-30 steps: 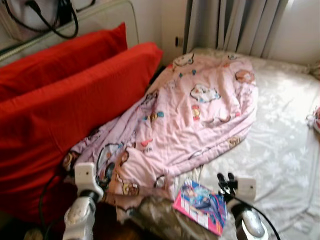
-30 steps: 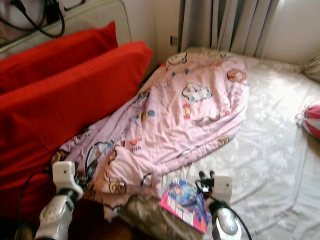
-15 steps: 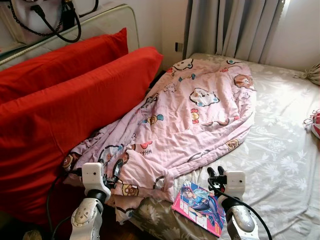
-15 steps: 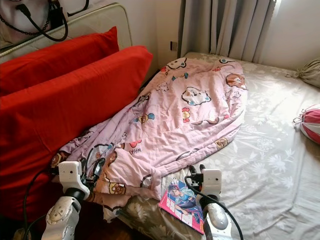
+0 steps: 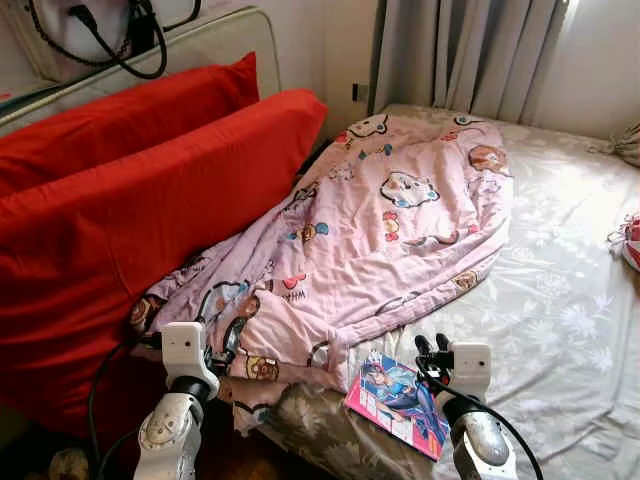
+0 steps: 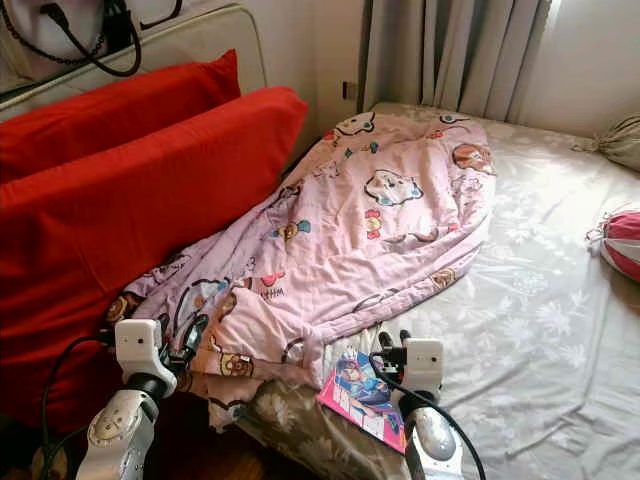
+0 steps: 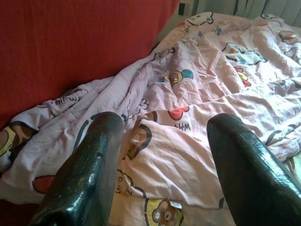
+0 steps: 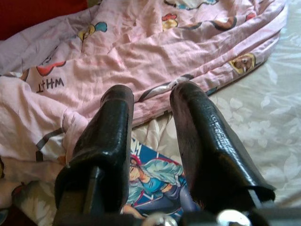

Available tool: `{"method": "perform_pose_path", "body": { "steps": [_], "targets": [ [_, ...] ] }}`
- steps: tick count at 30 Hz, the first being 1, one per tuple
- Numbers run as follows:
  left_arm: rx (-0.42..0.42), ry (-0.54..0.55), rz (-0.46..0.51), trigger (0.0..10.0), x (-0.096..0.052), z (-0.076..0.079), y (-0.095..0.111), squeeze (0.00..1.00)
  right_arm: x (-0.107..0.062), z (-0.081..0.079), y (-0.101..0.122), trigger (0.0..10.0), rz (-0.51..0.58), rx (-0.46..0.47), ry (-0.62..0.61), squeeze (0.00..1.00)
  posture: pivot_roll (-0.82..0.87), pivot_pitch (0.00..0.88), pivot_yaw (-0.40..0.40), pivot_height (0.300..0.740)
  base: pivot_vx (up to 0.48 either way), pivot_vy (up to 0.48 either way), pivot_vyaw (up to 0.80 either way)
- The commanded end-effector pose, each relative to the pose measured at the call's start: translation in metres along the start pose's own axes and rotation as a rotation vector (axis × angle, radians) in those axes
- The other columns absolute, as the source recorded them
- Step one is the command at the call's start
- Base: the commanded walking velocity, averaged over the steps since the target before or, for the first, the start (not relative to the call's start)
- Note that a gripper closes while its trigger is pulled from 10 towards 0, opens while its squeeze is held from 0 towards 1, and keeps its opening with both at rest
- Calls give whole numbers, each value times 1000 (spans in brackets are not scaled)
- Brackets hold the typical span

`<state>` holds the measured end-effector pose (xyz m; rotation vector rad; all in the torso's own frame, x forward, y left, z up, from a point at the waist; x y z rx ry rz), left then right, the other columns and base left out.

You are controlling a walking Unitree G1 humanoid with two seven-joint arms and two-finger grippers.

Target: Clean up the room

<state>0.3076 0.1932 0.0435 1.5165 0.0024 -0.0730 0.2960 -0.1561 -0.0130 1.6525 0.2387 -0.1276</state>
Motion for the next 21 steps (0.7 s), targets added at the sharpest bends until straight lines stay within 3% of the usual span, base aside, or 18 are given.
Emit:
{"method": "perform_pose_path", "body": {
  "steps": [1,21],
  "targets": [
    [1,5,-10,10000,-3,-4,-1,0,2,-7,1,10000,-2,-7,19,0,68,102,57,677,0,0,0],
    [0,-13,-47,10000,2,0,-7,0,4,-10,-2,10000,-36,0,32,0,69,110,66,662,0,0,0]
  ]
}}
Point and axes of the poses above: a point about 5 cm out from each wrist's last joint towards the gripper, its own x axis pointing out of the wrist towards the gripper, its own y axis along the axis of the wrist's last joint, z = x × y, the point moved 4 cm from there along x, pointing out of the wrist towards the gripper
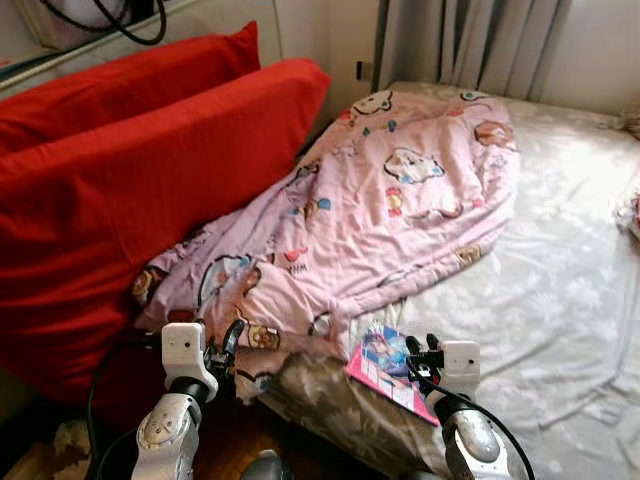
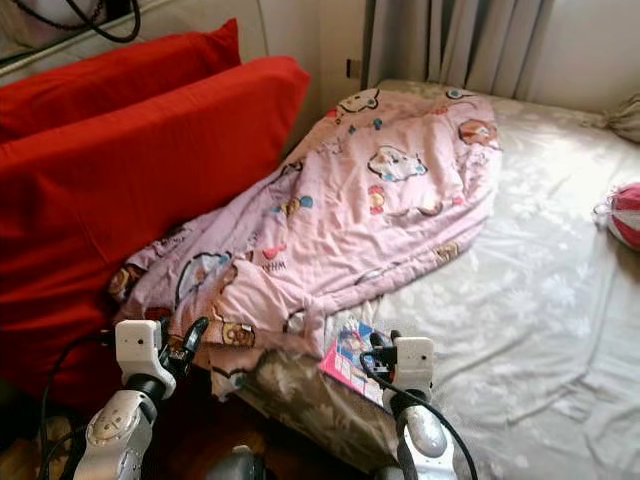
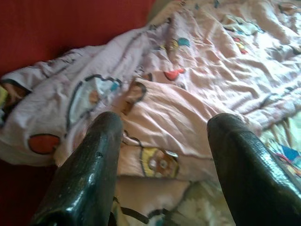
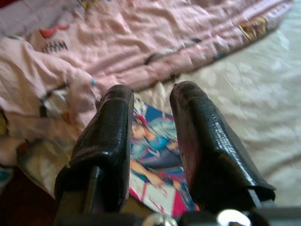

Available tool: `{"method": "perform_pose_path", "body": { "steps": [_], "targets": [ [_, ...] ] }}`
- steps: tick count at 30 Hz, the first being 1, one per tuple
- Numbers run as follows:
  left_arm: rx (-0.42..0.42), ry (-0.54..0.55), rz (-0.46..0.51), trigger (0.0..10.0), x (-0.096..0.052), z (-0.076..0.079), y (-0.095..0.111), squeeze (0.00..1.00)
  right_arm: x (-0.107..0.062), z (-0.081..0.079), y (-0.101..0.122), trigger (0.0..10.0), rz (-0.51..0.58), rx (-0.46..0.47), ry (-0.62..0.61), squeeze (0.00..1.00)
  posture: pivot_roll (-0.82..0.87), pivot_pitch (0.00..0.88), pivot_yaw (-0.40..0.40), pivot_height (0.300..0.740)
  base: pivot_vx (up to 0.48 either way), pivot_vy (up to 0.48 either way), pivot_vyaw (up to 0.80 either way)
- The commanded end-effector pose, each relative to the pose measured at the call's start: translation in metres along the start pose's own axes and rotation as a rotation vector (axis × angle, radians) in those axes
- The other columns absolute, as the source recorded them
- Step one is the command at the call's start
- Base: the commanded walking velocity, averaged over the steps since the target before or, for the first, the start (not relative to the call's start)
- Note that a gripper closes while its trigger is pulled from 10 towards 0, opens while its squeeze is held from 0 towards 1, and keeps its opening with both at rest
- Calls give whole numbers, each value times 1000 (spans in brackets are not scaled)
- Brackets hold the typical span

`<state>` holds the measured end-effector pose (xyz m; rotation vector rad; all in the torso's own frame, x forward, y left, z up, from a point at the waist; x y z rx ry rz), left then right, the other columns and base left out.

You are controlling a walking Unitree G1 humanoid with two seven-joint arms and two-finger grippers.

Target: Clean up the room

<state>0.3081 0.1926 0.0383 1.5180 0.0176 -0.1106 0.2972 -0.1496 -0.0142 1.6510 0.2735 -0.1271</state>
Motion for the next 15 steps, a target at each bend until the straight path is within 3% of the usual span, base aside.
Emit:
{"method": "perform_pose_path", "body": {
  "steps": [1,5,15],
  "targets": [
    [-4,-1,-16,10000,1,0,-3,0,3,-4,-2,10000,-24,-6,29,0,68,110,66,653,0,0,0],
    [-8,1,-20,10000,2,0,-4,0,2,-3,-1,10000,-8,8,38,0,67,104,63,634,0,0,0],
    [-13,-4,-24,10000,3,0,-5,0,2,-2,-3,10000,-30,-2,33,0,64,104,63,634,0,0,0]
  ]
}}
Point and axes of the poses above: a point about 5 cm out from each wrist's last joint towards the gripper, its own x axis pointing out of the wrist towards the gripper, its own y axis along the axis of the wrist's last joint, z = x × y, the point moved 4 cm from there along x, pointing out of the wrist towards the gripper
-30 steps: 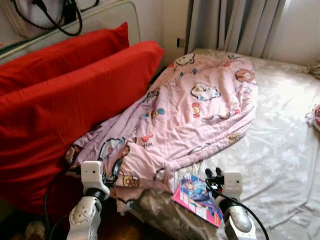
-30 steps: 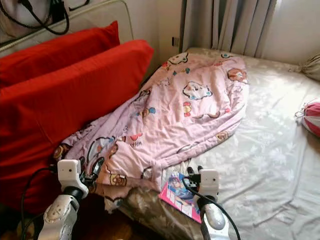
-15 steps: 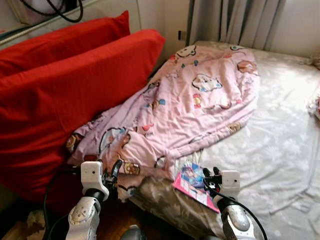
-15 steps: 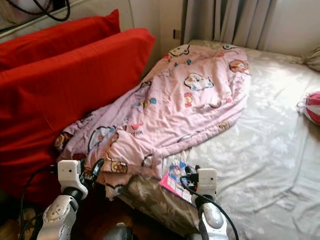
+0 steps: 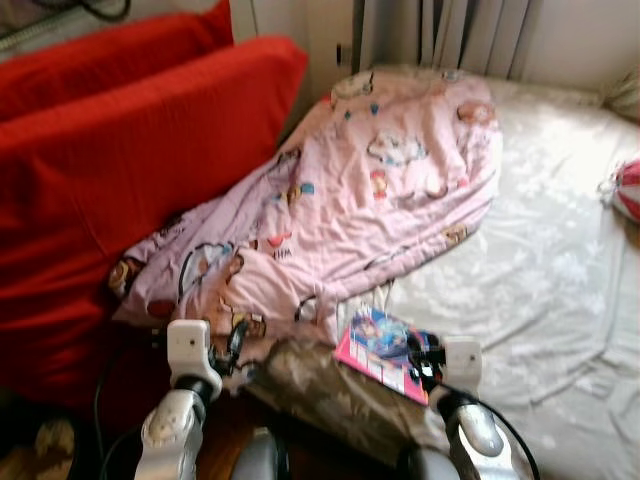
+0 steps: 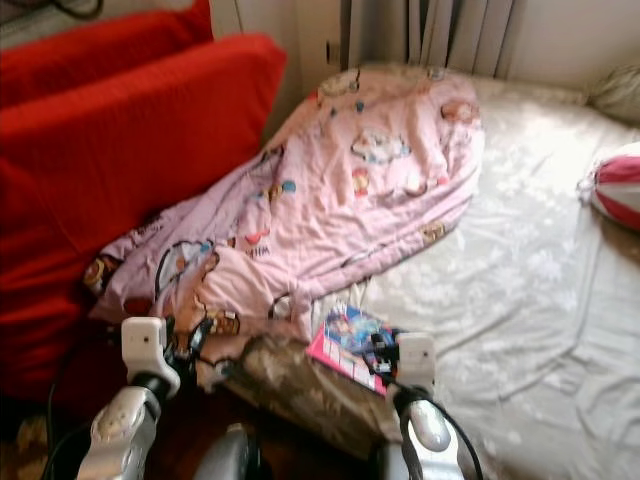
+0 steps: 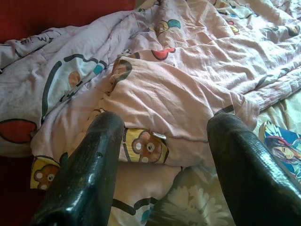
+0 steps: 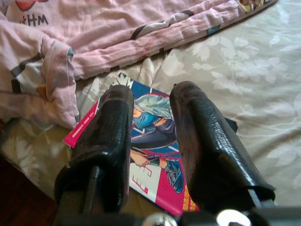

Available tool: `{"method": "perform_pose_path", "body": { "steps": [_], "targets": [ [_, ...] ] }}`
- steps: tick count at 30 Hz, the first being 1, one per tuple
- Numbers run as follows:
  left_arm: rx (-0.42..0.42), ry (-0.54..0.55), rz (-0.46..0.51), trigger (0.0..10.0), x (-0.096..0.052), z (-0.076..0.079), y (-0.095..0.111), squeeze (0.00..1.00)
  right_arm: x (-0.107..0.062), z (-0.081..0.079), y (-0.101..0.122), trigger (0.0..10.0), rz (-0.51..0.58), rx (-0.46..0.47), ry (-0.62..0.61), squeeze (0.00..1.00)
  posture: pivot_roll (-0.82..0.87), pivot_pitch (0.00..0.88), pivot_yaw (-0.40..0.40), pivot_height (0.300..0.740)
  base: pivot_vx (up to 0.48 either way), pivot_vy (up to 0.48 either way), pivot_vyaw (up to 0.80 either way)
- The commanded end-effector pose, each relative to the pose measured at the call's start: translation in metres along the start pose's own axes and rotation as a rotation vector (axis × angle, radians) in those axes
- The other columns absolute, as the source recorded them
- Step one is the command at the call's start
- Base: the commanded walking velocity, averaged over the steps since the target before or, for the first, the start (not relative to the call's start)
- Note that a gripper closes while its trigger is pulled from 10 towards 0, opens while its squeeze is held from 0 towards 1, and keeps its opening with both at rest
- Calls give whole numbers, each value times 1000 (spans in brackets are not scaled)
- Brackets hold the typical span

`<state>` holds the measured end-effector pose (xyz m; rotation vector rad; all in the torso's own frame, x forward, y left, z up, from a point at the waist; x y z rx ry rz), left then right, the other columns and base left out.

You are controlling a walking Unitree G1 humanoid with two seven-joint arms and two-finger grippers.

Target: Clean up the room

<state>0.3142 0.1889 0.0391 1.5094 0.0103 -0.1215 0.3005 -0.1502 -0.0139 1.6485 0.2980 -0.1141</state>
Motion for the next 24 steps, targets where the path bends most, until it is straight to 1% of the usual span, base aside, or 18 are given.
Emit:
{"method": "perform_pose_path", "body": {
  "steps": [1,6,11,24],
  "targets": [
    [-9,6,-23,10000,-2,-3,-7,0,-1,-4,-6,10000,-29,4,15,0,63,104,63,634,0,0,0],
    [-12,4,-36,10000,-3,-3,-10,0,-1,-4,-16,10000,-80,-6,21,0,65,106,63,634,0,0,0],
    [-12,3,-39,10000,-3,-3,-11,0,-3,-2,-18,10000,-89,-7,11,0,68,108,63,634,0,0,0],
    [-25,-13,-22,10000,1,1,-8,0,-1,-2,-12,10000,-52,13,11,0,66,106,65,634,0,0,0]
  ]
}}
Point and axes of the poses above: a point about 5 cm out from each wrist's last joint towards the gripper, its own x axis pointing out of the wrist towards the gripper, its own y axis along the axis of the wrist's last joint, z = x × y, the point moved 4 cm from there along x, pointing out of the wrist towards the gripper
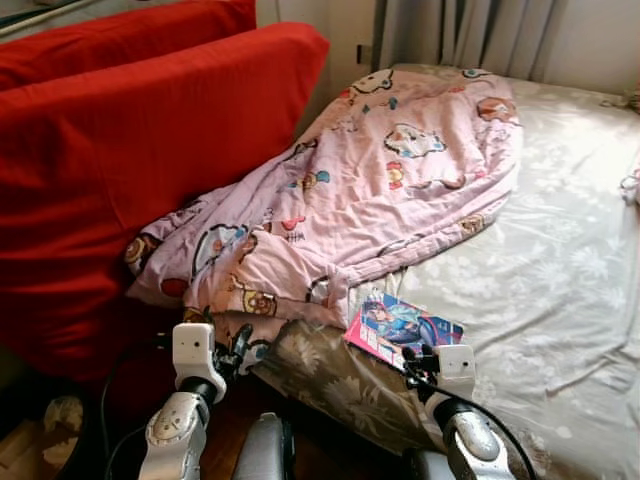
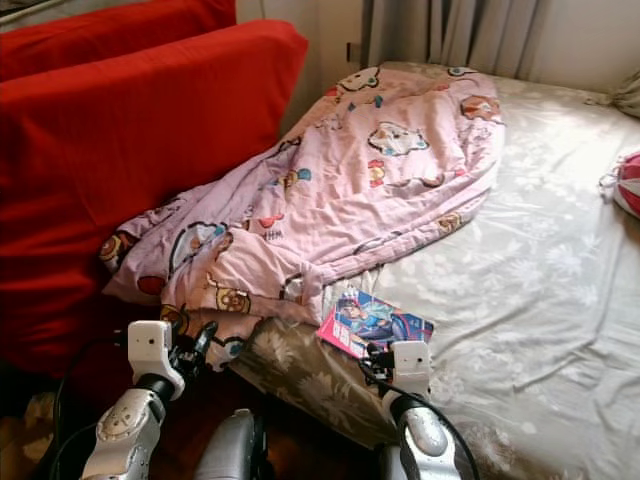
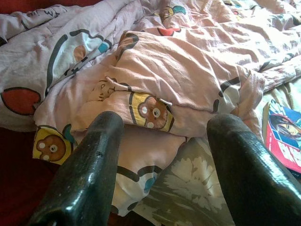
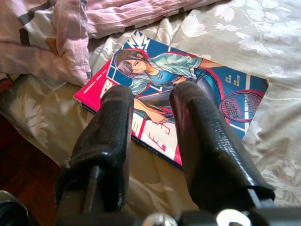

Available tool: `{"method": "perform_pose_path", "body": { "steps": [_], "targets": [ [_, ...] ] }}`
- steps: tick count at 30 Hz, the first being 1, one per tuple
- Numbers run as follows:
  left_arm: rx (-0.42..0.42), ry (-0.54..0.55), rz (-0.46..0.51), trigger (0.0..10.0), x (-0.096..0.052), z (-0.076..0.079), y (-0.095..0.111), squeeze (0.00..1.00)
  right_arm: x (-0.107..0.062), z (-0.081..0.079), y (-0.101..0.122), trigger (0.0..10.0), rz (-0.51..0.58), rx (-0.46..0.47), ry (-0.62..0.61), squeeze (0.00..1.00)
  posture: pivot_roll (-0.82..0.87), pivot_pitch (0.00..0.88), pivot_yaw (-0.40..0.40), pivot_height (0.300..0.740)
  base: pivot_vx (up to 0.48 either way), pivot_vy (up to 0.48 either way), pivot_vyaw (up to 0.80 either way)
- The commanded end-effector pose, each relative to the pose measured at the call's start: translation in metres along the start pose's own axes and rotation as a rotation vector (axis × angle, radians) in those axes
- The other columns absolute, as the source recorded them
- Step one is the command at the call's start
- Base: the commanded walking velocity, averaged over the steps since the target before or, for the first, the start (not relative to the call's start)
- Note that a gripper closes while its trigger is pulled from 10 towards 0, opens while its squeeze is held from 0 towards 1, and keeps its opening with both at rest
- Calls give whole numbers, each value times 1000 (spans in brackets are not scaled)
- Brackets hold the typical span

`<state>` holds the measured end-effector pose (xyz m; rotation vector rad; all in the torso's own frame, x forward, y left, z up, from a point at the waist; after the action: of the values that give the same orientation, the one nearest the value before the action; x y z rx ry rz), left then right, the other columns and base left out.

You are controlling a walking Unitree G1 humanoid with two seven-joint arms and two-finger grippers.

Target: Clean up the room

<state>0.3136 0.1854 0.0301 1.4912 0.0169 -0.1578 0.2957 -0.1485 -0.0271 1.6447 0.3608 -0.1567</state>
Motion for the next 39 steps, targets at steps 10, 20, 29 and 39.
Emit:
{"method": "perform_pose_path", "body": {
  "steps": [10,20,29,39],
  "targets": [
    [-15,0,-10,10000,1,-2,-1,0,1,-10,10,10000,57,-25,52,0,66,100,65,634,0,0,80],
    [-17,-16,-12,10000,2,2,-1,0,2,-10,13,10000,67,20,23,0,63,83,68,634,0,0,351],
    [-23,-27,-5,10000,4,4,2,0,5,0,14,10000,57,63,-36,0,65,105,70,634,0,0,0],
    [-27,-5,-7,10000,3,1,1,0,3,28,22,10000,97,126,-222,0,59,131,74,634,0,0,0]
  ]
}}
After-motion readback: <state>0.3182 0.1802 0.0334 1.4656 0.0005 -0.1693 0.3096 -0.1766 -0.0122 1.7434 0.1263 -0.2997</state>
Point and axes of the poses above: a point about 5 cm out from each wrist's last joint towards the gripper, its own x axis pointing out of the wrist towards the gripper, its own y axis along the axis of the wrist's last joint, z = x × y, the point moved 4 cm from there along x, pointing out of the wrist towards the gripper
